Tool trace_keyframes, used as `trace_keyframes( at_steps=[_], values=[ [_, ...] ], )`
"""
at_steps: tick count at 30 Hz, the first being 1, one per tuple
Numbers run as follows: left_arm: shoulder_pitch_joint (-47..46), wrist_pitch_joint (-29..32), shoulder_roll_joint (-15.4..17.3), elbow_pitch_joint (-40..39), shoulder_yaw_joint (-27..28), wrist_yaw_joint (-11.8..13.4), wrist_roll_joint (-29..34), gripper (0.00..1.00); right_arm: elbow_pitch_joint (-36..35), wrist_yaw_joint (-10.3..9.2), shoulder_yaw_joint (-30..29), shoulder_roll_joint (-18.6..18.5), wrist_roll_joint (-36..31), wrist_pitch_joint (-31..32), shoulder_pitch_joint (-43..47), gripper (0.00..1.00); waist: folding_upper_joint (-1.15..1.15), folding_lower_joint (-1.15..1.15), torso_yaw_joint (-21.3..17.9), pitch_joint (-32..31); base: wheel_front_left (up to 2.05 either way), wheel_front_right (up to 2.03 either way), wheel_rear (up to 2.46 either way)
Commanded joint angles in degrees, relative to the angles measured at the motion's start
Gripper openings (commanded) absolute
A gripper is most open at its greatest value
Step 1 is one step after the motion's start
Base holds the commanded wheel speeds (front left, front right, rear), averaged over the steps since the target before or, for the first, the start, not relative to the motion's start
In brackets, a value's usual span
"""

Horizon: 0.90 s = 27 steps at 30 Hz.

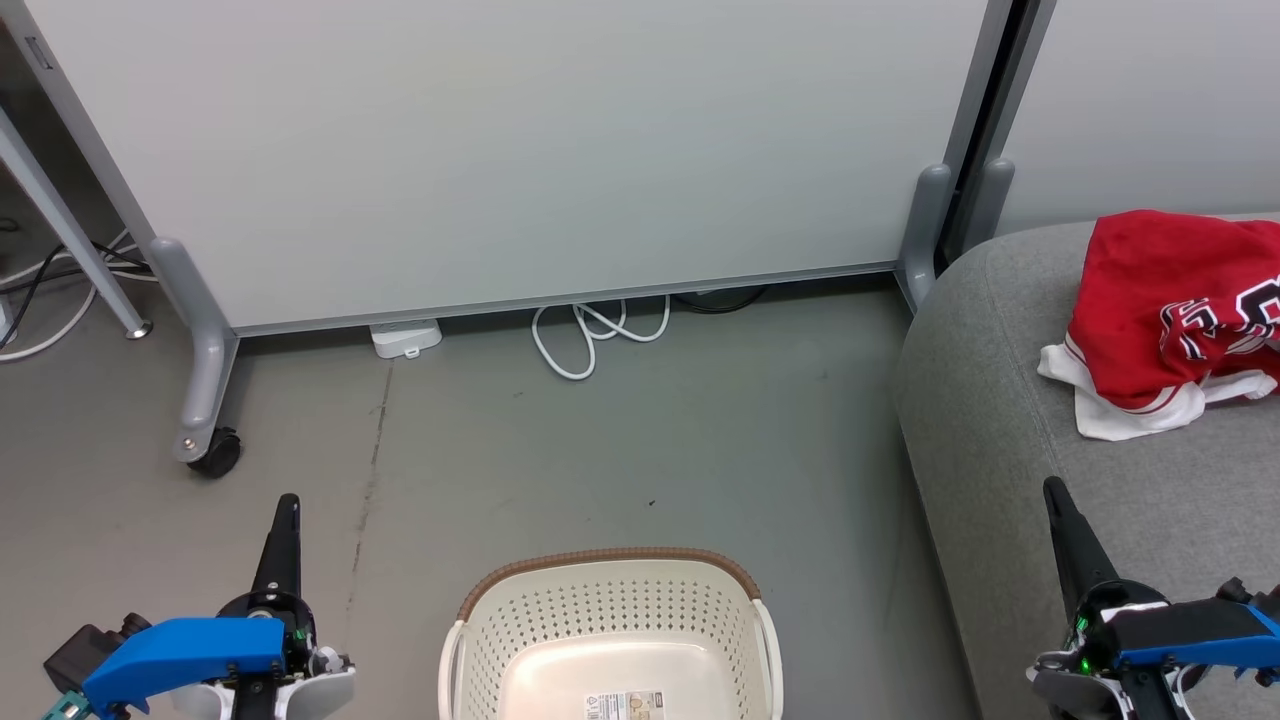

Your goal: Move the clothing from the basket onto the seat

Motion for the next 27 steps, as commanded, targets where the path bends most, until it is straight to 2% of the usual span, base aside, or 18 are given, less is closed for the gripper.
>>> trace_keyframes(
  at_steps=[1, 27],
  values=[
    [-1.1, 0.4, 0.0, -0.6, 0.4, -0.4, -1.4, 0.0, -0.5, 0.04, -0.2, -0.2, 1.5, 0.4, -1.1, 0.0, 0.0, 0.0, -0.1, 0.0, 0.0, 0.0, 0.0],
    [-2.3, 3.2, -0.3, -1.8, 2.1, -0.5, -10.9, 0.0, -0.6, 0.04, -0.9, -0.3, 12.2, 2.0, -2.1, 0.0, 0.0, 0.0, -1.3, 0.2, 0.0, 0.0, 0.0]
  ],
)
